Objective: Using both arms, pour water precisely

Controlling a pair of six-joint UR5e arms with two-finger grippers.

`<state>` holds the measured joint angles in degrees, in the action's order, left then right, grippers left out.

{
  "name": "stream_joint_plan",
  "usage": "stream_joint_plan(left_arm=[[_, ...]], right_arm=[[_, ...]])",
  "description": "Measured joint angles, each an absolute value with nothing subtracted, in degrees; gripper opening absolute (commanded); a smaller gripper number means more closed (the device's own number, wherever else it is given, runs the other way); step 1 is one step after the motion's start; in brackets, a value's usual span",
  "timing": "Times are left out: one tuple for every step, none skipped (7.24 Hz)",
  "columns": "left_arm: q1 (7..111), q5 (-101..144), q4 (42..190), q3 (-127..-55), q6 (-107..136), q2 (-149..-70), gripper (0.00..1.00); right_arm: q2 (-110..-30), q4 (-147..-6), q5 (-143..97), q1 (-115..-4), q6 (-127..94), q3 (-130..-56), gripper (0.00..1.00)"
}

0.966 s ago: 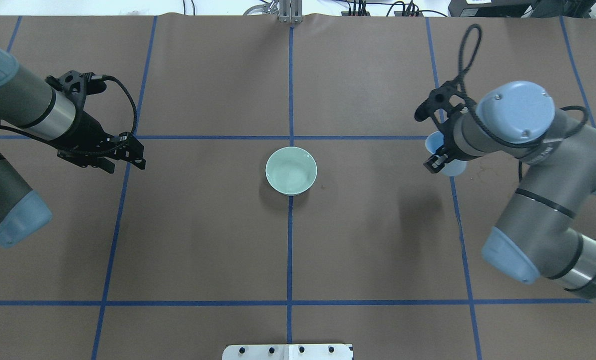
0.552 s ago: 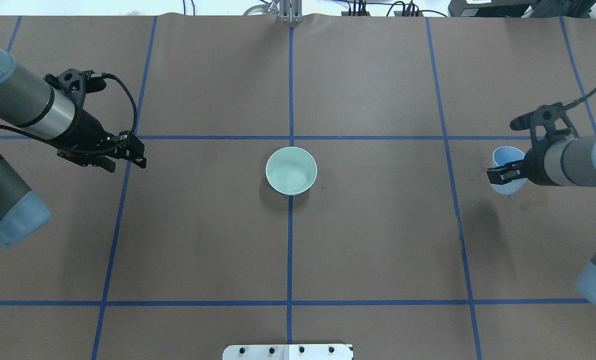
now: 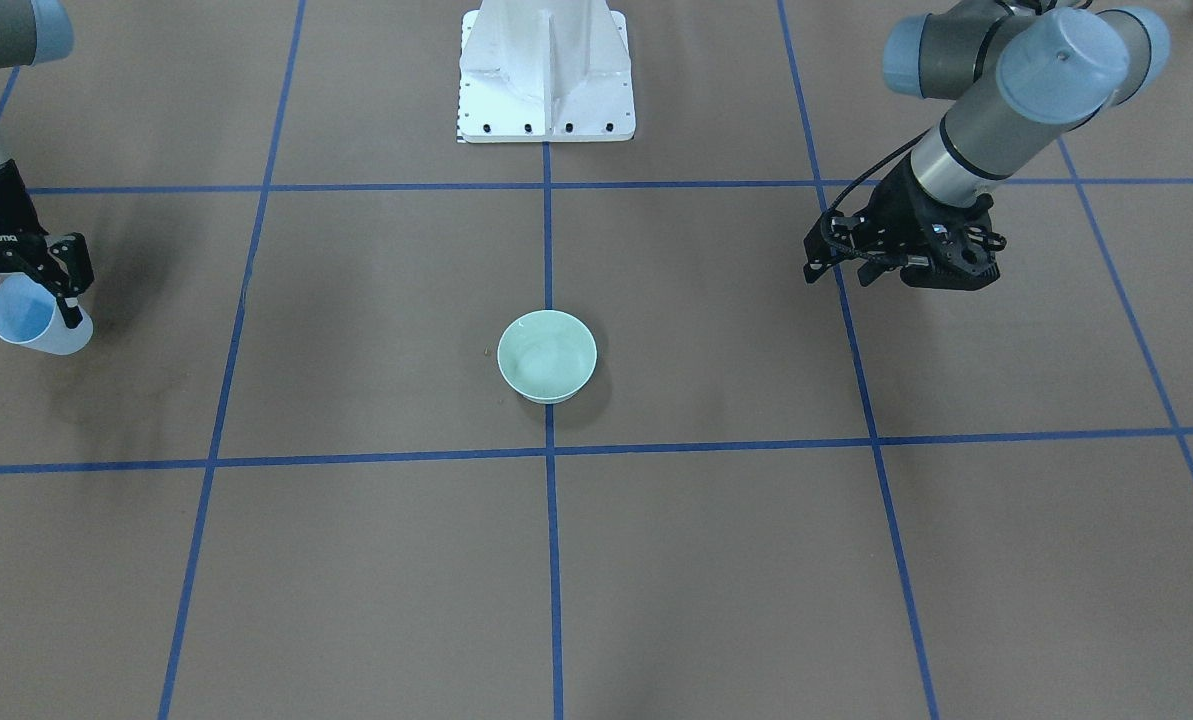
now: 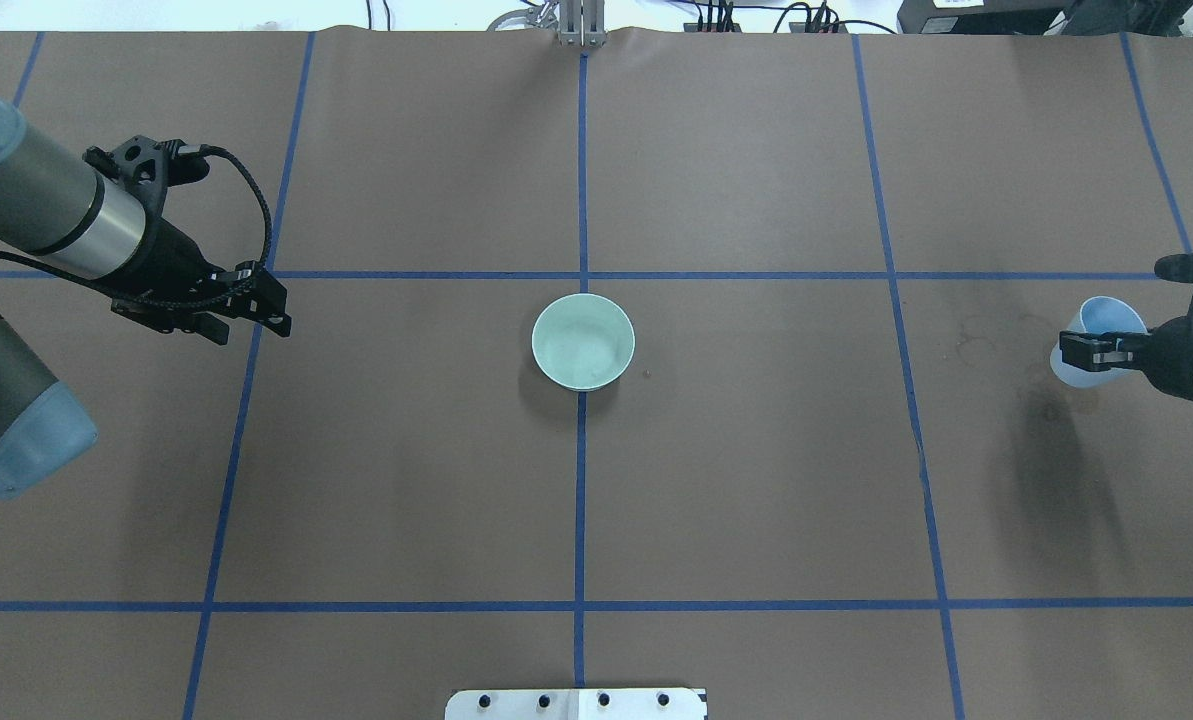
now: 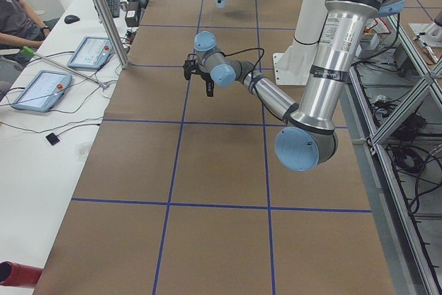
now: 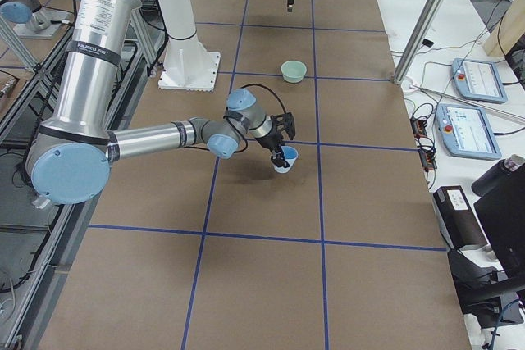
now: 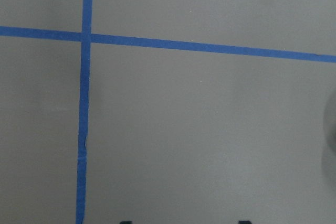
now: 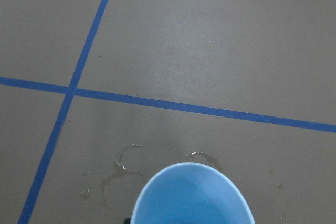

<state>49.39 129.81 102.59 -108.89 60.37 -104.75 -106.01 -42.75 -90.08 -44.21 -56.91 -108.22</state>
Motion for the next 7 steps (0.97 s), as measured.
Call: stream_joint_plan(left_arm=[[49.4, 129.8, 102.6, -109.1, 60.4, -104.6, 0.74], [49.4, 129.8, 102.6, -109.3, 60.4, -104.5, 0.74], [49.4, 129.8, 102.6, -109.3, 60.4, -104.5, 0.74], [49.4, 129.8, 102.6, -109.3, 60.4, -104.4, 0.74], [49.5, 129.8, 102.6, -109.3, 60.3, -104.4, 0.74], [49.5, 129.8, 102.5, -109.3, 60.3, -104.4, 0.74], [49.5, 129.9, 102.5, -109.3, 60.3, -104.4, 0.74]], right_arm=[[-105.9, -41.9, -87.7, -44.1, -60.3, -107.1, 0.0], [-105.7, -41.5, -86.5, -44.0, -63.4, -106.5, 0.0], [-105.2, -41.4, -86.1, -43.9, -66.0, -106.0, 0.0], [-104.3, -41.4, -85.9, -43.9, -67.6, -105.3, 0.0], [-103.0, -41.4, -85.8, -43.9, -68.6, -104.3, 0.0], [-101.6, -41.4, -85.7, -43.9, -69.7, -102.8, 0.0], [-100.6, -41.4, -85.5, -43.9, -70.7, -101.6, 0.0]])
